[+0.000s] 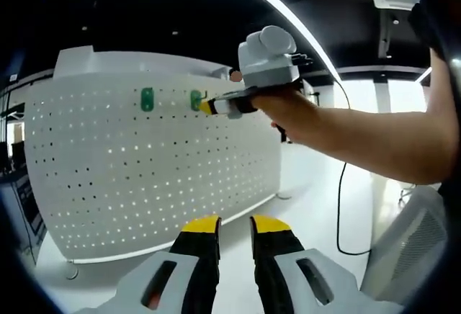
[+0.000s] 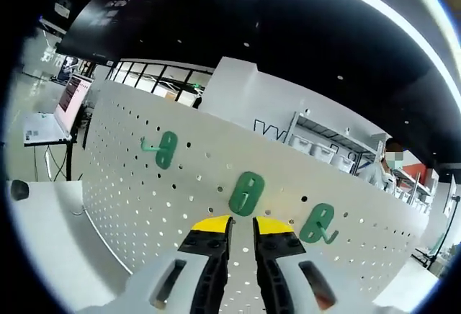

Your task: Insert the hook assembly into the mounting plate slot until the hook locks in place.

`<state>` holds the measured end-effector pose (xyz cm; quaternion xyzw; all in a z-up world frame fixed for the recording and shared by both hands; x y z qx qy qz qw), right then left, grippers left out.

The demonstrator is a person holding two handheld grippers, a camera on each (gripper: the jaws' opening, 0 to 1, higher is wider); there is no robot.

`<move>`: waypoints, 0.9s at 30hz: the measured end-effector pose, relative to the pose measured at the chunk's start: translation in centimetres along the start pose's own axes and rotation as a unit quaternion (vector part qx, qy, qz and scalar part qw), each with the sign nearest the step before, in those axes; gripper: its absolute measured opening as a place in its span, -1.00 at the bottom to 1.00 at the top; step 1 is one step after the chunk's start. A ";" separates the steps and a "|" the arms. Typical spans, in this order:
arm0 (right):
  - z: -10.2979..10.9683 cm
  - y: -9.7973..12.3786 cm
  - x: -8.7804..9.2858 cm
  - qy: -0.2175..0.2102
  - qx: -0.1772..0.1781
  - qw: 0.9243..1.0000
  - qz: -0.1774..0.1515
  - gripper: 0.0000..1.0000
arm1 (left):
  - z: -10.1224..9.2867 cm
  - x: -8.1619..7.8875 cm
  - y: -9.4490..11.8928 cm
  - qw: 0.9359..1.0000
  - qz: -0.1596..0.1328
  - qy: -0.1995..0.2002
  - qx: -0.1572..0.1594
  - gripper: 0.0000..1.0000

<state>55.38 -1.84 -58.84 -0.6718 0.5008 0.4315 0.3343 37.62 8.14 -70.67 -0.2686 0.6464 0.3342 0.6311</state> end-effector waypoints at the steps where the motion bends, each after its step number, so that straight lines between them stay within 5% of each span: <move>1: 0.0 0.0 0.0 0.000 -0.001 1.000 0.000 -0.77 | 0.0 0.0 0.0 1.000 0.000 0.000 0.000 -0.66; 27: -0.6 4.8 0.7 -0.050 -0.059 0.997 -0.018 -0.68 | 0.3 0.6 -0.1 1.000 0.011 -0.007 -0.004 -0.66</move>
Point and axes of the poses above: the point that each gripper's makers call its tool centre point, and the gripper's own axes: y roughly backward along the fingers, z roughly to its left, x roughly out of its underside, the point moved 2 cm from there along y, roughly backward along the fingers, and after that the axes turned 1 degree about -z, right-handed, at the moved point
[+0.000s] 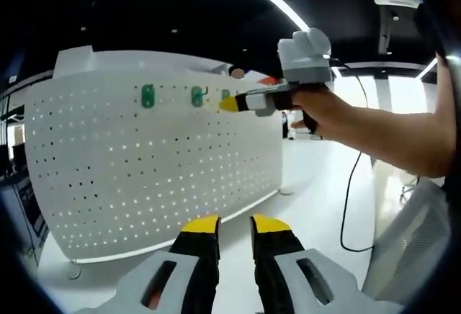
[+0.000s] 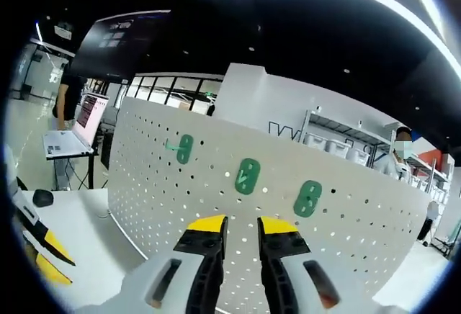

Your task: Insert the hook assembly into the mounting plate slot until the hook locks in place.

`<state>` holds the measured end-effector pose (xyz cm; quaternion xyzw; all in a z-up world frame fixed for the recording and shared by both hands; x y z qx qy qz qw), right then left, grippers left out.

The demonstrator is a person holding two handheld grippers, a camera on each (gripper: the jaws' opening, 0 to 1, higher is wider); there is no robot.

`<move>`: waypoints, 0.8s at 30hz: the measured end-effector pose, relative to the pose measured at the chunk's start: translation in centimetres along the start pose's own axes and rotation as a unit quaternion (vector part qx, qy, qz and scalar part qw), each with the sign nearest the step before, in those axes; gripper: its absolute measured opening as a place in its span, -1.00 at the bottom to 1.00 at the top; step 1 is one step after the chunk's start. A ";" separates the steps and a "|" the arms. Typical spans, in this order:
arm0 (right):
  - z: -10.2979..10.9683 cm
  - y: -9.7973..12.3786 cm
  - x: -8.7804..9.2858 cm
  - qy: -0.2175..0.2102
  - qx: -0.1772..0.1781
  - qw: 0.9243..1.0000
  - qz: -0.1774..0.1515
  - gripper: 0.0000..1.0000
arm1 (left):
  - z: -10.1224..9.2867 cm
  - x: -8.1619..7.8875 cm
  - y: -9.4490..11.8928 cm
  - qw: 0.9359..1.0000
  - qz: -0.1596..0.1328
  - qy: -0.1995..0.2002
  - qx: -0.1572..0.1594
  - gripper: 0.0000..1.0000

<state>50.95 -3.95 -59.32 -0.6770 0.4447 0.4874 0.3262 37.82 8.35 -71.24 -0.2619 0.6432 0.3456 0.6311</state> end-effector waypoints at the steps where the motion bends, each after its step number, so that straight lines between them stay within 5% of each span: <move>1: 0.0 0.3 0.0 -0.003 -0.003 1.000 -0.002 -0.68 | 0.0 0.0 0.0 1.000 0.000 0.000 -0.001 -0.66; 24: 1.0 5.6 1.7 -0.001 -0.047 0.999 0.008 -0.68 | 0.3 1.2 -0.2 1.000 0.023 -0.005 -0.005 -0.67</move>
Point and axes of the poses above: the point that each gripper's makers call its tool centre point, and the gripper's own axes: y roughly backward along the fingers, z roughly to its left, x roughly out of its underside, the point moved 2 cm from there along y, roughly backward along the fingers, and after that the axes turned 1 degree about -z, right-handed, at the moved point
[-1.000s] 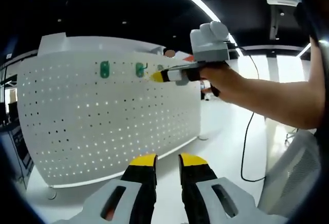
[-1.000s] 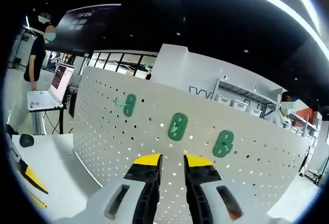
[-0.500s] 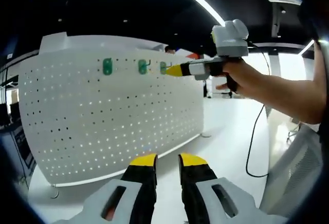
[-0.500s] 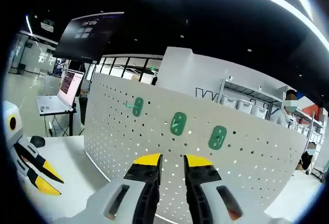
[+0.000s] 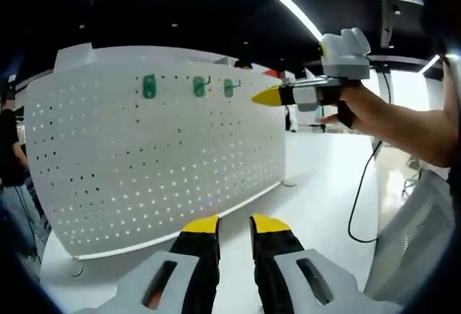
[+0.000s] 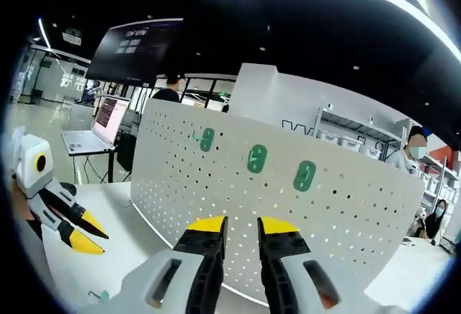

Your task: Insert the hook assembly into the mounting plate slot until the hook locks in place.

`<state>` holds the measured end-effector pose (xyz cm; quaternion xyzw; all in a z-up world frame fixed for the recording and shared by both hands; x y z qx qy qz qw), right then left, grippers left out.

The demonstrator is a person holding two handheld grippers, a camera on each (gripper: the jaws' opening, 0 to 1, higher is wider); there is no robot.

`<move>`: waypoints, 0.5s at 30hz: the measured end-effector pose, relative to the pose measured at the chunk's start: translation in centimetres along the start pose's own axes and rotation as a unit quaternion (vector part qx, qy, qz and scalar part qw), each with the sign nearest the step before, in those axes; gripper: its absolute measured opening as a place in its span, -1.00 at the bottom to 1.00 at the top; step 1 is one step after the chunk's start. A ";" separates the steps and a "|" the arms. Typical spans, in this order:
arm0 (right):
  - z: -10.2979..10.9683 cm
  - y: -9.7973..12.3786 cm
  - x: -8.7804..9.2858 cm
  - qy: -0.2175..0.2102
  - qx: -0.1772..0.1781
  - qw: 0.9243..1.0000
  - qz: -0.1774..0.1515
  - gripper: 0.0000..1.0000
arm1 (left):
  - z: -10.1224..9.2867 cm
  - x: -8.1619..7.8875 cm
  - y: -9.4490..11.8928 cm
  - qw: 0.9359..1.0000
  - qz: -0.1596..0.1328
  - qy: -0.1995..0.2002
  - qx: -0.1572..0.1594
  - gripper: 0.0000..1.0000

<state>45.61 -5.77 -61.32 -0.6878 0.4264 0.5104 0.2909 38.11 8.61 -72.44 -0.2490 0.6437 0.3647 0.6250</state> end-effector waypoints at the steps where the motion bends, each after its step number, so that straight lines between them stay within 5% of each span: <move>1: 0.1 0.3 0.2 0.002 -0.002 1.000 0.002 -0.68 | 0.0 0.1 0.0 1.000 0.002 -0.001 0.000 -0.67; 15: 2.0 2.6 3.2 0.017 -0.036 0.999 0.030 -0.66 | 0.1 0.5 0.0 1.000 0.011 -0.002 -0.002 -0.67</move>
Point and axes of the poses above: the point that each gripper's makers call its tool centre point, and the gripper's own axes: y roughly backward along the fingers, z roughly to its left, x roughly out of its underside, the point moved 2 cm from there along y, roughly backward along the fingers, and after that the axes turned 1 degree about -z, right-handed, at the moved point
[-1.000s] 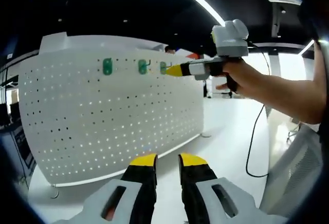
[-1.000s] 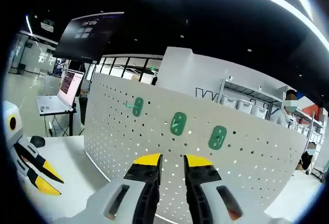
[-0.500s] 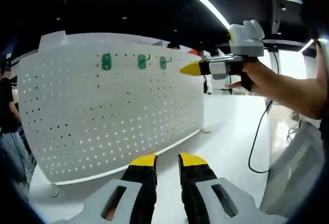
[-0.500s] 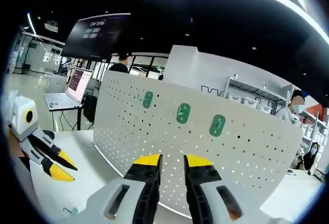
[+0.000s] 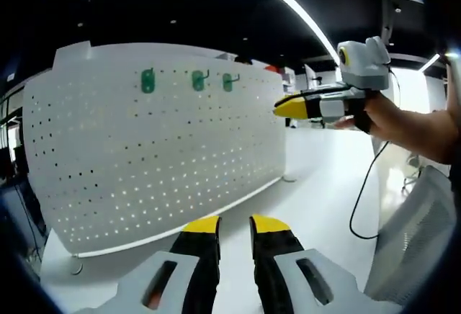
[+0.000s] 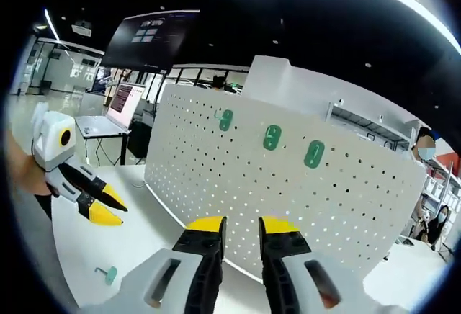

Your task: Insert the hook assembly into the mounting plate slot until the hook locks in place.

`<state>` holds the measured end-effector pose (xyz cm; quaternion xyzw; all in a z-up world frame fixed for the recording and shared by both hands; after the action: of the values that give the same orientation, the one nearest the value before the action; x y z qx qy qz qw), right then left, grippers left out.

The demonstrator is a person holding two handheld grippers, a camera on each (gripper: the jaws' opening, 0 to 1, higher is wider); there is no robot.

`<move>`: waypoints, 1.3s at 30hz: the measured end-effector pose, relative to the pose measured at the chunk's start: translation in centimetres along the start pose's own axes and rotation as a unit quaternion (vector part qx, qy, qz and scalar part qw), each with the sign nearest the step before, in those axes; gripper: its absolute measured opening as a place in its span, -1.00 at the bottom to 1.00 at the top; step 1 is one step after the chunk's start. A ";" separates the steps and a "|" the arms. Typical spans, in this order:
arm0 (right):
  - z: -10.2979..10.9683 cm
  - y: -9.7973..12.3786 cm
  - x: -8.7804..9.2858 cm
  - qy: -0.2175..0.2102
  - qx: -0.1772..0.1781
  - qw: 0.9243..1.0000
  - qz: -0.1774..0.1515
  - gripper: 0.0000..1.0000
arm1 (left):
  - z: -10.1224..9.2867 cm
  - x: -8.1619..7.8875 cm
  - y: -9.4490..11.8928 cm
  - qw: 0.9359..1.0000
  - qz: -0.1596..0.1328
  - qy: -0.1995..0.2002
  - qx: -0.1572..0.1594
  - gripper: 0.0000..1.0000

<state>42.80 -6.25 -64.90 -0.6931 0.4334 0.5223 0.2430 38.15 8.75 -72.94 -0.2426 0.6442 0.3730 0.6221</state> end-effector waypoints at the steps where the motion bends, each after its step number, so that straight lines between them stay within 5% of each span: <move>1: 0.3 0.1 0.3 -0.001 -0.004 1.000 0.003 -0.66 | 0.1 0.0 0.0 1.000 0.000 0.000 -0.001 -0.67; 22: 5.1 1.2 4.3 -0.010 -0.092 0.995 0.037 -0.64 | 0.9 0.6 0.3 1.000 0.012 0.000 -0.026 -0.68; 39: 9.9 1.3 7.0 -0.038 -0.187 0.979 0.065 -0.63 | 1.7 0.2 0.6 0.999 0.005 0.003 -0.038 -0.68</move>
<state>37.15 -1.49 -74.62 -0.6761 0.3622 0.6352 0.0908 38.71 10.42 -72.98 -0.2637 0.6325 0.4001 0.6085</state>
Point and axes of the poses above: the point that each gripper's makers call its tool centre point, and the gripper's own axes: y roughly backward along the fingers, z roughly to its left, x roughly out of its underside, the point moved 2 cm from there along y, roughly backward along the fingers, and after that the axes turned 1 degree about -z, right-handed, at the moved point
